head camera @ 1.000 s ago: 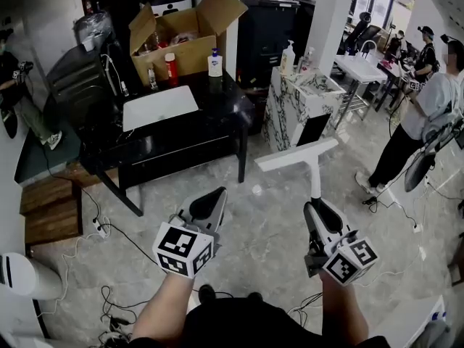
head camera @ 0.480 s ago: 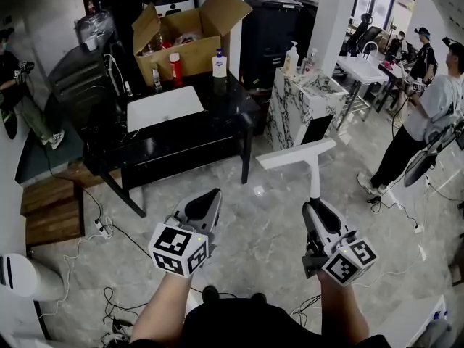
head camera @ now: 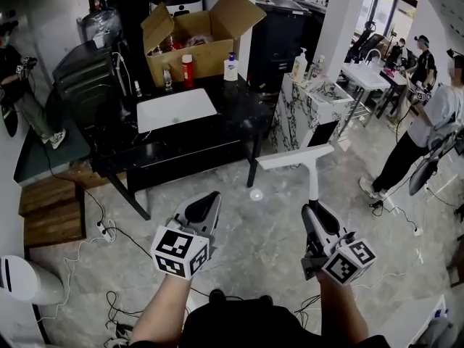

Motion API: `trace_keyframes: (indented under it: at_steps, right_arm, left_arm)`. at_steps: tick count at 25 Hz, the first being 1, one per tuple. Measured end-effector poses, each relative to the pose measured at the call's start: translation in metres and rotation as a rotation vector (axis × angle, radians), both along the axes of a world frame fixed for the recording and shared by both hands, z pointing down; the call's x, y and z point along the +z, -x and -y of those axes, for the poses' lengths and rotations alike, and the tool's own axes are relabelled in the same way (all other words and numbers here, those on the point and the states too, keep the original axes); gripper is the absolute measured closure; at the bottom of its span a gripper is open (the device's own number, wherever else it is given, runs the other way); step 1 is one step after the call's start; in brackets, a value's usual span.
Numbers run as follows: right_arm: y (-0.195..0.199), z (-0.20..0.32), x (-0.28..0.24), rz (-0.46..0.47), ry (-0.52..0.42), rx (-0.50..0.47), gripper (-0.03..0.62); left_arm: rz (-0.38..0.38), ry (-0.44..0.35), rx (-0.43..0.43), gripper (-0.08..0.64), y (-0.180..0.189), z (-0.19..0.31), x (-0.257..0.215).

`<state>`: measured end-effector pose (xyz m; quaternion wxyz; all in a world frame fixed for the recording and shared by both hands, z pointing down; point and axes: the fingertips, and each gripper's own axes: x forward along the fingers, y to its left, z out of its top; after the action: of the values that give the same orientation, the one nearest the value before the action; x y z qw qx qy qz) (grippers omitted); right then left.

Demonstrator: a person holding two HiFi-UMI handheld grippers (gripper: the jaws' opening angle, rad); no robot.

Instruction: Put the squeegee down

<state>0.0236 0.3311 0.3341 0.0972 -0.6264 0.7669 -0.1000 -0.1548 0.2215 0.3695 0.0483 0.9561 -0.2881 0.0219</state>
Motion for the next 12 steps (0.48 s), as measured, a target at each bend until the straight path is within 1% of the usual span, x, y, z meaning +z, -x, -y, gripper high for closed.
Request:
trace_keyframes:
  at_steps: [7,12]
  right_arm:
    - [0.035,0.01,0.003,-0.042,0.029,0.023,0.492]
    - [0.042,0.017,0.014,-0.044,0.06,0.042,0.492]
  left_arm:
    - [0.009,0.017,0.026,0.551,0.035,0.01,0.008]
    - [0.029,0.022,0.049,0.551,0.041,0.017,0.019]
